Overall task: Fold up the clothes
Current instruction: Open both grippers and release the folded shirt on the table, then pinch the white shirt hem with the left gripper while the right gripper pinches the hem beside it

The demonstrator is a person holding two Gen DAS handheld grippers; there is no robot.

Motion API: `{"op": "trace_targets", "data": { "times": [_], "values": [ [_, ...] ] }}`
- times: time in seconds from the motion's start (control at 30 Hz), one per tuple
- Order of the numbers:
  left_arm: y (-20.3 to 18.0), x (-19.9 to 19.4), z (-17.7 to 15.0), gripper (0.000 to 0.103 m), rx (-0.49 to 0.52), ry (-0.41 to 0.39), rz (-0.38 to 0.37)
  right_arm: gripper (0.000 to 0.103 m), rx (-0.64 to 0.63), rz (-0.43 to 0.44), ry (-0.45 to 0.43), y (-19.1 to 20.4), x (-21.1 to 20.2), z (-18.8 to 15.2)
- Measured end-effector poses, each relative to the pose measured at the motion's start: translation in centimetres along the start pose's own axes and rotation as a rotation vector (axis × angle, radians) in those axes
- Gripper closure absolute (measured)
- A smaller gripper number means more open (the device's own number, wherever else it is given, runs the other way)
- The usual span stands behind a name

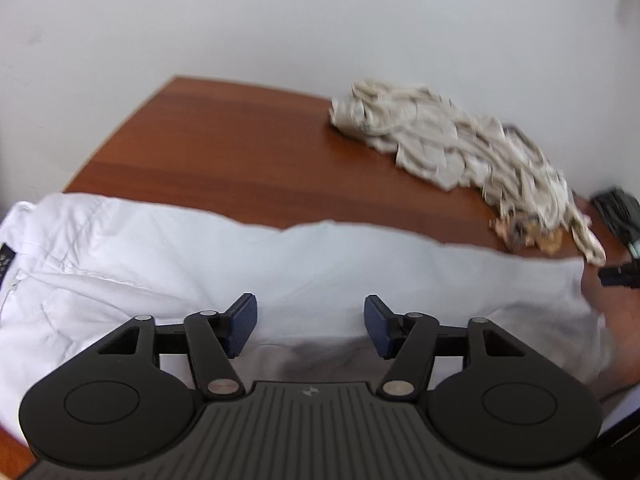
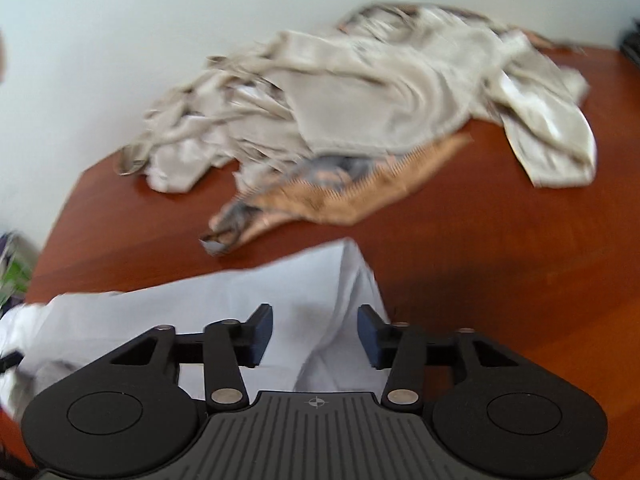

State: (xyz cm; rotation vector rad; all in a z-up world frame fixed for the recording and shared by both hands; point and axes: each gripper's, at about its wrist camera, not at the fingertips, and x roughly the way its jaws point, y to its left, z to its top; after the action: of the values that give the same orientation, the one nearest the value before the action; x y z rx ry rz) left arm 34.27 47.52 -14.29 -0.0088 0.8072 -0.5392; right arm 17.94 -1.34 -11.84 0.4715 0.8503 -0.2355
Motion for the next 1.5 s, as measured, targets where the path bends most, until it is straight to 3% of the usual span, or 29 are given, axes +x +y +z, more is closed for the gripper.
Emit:
{"op": "trace_targets", "data": {
  "times": [0.3,0.47,0.67,0.77,0.9,1.1,1.13,1.17,1.23,1.5],
  "values": [
    [-11.4,-4.4,-2.3,0.030,-0.103,-0.119,0.175,0.046,-0.261,0.233,0.061,-1.9,0.3,4.2],
    [-17.4,-6.2,-4.3,0.029,-0.101,-0.147,0.168,0.043,-0.348,0.283,0.098,-2.6,0.9,5.4],
    [-23.4,-6.9,-7.2,0.029,-0.080,-0.121,0.139,0.042,-0.408,0.318,0.179,-3.8,2.2,6.2],
    [-26.1,-7.7,-8.7,0.029,-0.119,-0.125,0.149,0.042,-0.457,0.356,0.215,-4.2,3.3,6.8],
    [-30.0,-8.8,-11.0,0.029,-0.142,-0.141,0.226,0.042,-0.529,0.430,0.239,-4.1,5.4,7.4],
    [-37.3,-10.3,-15.0,0.029,-0.253,-0.189,0.410,0.042,-0.635,0.530,0.307,-3.1,10.0,8.0],
    [-38.8,-10.5,-15.5,0.029,-0.266,-0.191,0.438,0.049,-0.651,0.548,0.326,-3.0,10.7,8.0],
    [-40.4,-10.7,-16.0,0.029,-0.280,-0.194,0.466,0.070,-0.660,0.569,0.350,-3.0,11.2,8.0],
    [-43.4,-11.1,-16.9,0.029,-0.310,-0.198,0.516,0.092,-0.671,0.611,0.395,-3.3,11.7,8.0],
    [-51.7,-11.3,-19.3,0.029,-0.386,-0.162,0.599,0.096,-0.686,0.725,0.497,-6.4,8.5,7.0]
  ]
}}
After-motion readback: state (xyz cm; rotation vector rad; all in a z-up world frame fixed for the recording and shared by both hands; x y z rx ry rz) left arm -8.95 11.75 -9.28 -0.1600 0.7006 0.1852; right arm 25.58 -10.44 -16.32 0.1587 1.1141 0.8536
